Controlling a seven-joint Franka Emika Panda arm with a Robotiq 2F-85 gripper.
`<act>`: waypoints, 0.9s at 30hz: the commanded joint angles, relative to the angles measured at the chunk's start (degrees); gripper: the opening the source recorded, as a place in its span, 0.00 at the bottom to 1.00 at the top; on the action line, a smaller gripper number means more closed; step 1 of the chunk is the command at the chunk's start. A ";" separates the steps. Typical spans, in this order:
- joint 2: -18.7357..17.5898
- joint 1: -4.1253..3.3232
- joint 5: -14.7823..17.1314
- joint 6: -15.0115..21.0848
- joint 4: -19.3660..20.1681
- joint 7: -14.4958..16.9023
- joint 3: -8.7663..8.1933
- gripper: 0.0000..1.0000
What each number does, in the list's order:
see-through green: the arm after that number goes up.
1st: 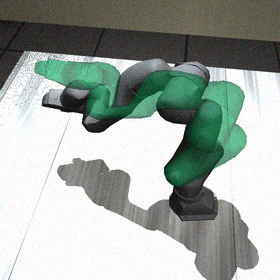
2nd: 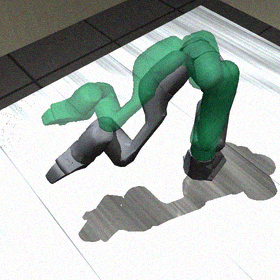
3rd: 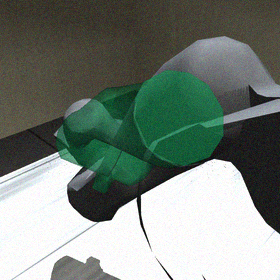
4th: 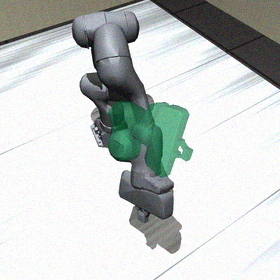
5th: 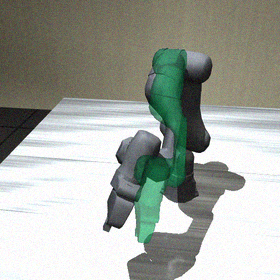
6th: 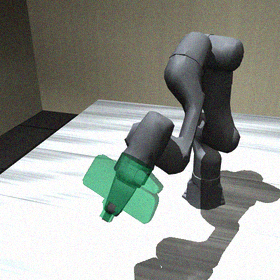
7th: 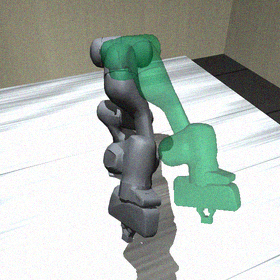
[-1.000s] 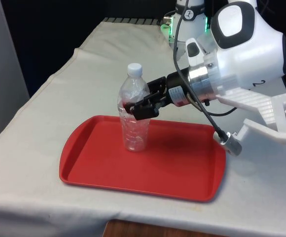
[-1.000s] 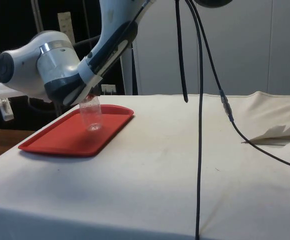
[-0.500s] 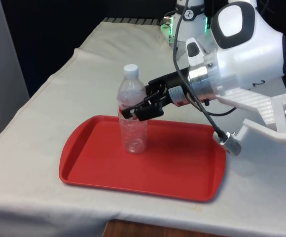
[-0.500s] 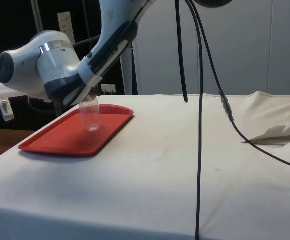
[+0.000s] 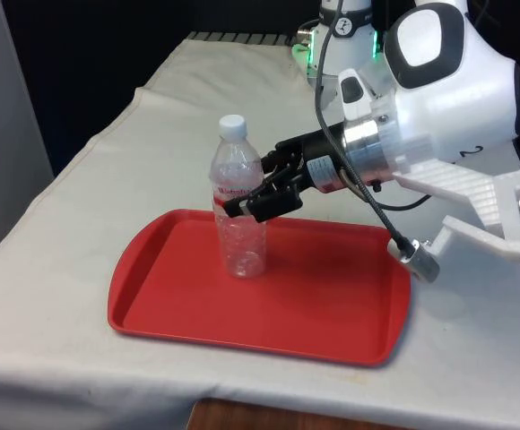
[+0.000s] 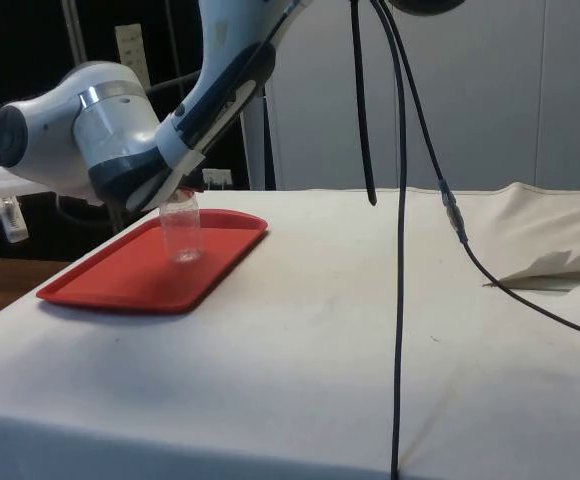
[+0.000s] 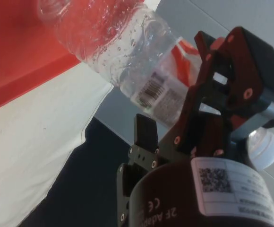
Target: Place the bottle upright on the tray.
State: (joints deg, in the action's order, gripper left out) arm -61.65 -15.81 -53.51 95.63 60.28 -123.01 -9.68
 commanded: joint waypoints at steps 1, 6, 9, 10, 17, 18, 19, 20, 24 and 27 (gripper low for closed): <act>0.00 -0.06 0.00 -0.06 -0.06 0.00 0.06 1.00; 0.40 -0.52 0.29 -1.32 -1.03 0.00 0.57 1.00; 0.11 -0.57 0.00 -1.95 -1.66 0.00 0.69 1.00; 0.63 -0.57 0.29 -2.29 -1.95 0.11 1.09 1.00; 1.03 -0.63 0.00 -3.67 -2.92 0.29 1.66 1.00; 1.49 -0.57 0.29 -3.61 -2.86 0.34 1.95 1.00; 1.66 -0.57 0.34 -3.78 -2.92 0.40 2.06 1.00; 1.83 -0.57 0.34 -3.90 -2.98 0.40 2.18 1.00; 2.52 -0.46 0.40 -4.35 -3.27 0.52 2.69 1.00; 2.92 -0.40 0.52 -4.41 -3.27 0.57 2.81 1.00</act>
State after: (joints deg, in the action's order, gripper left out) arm -59.01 -16.39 -53.46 91.10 57.01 -122.61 -7.16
